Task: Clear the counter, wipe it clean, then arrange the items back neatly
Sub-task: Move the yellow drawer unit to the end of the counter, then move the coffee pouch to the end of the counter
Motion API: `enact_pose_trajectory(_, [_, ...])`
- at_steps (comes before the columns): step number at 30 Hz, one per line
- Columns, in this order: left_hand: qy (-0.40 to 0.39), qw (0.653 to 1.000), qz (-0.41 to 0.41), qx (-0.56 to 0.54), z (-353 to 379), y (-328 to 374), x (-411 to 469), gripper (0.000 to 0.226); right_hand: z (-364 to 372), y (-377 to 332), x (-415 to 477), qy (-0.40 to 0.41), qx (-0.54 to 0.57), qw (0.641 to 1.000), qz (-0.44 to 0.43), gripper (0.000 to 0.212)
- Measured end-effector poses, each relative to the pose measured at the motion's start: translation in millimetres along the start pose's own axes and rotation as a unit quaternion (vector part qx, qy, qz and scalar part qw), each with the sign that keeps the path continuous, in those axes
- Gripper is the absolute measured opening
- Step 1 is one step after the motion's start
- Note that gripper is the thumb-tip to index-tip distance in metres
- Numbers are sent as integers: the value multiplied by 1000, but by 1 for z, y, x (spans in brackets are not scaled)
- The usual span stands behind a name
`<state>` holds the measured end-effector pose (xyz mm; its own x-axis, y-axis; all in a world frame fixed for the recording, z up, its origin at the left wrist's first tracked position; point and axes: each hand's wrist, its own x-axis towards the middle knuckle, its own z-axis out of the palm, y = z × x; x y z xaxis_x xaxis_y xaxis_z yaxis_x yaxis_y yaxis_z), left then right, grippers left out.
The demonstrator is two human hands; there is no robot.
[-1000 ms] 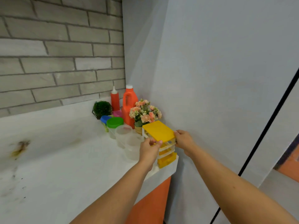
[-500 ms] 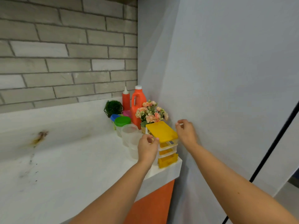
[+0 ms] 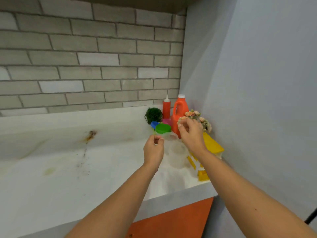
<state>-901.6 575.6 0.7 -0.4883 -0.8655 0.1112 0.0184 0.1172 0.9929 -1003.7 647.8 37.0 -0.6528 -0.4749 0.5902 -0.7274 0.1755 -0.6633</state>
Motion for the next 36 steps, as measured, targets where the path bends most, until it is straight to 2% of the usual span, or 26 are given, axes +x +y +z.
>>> enact_pose_trajectory(3, [28, 1000, 2, 0, -45, -1, 6, 9, 34, -27, -5, -41, 24, 999, 10, 15])
enact_pose_trajectory(11, [112, 994, -7, 9, -195, -5, 17, 9, 145, -127, -37, -146, 82, 986, -17, 14])
enact_pose_trajectory(24, [214, 976, -18, 31, -434, -16, 22, 9, 300, -279, -97, -222, 142, 965, -20, 14])
enact_pose_trajectory(30, [249, 967, -43, 21, -503, -29, 35, 11, 358, -313, -113, -268, 146, 952, -16, 15])
enact_pose_trajectory(36, [288, 956, -51, 3, -550, -37, 68, 15, 415, -340, -93, -295, 161, 941, -35, 15])
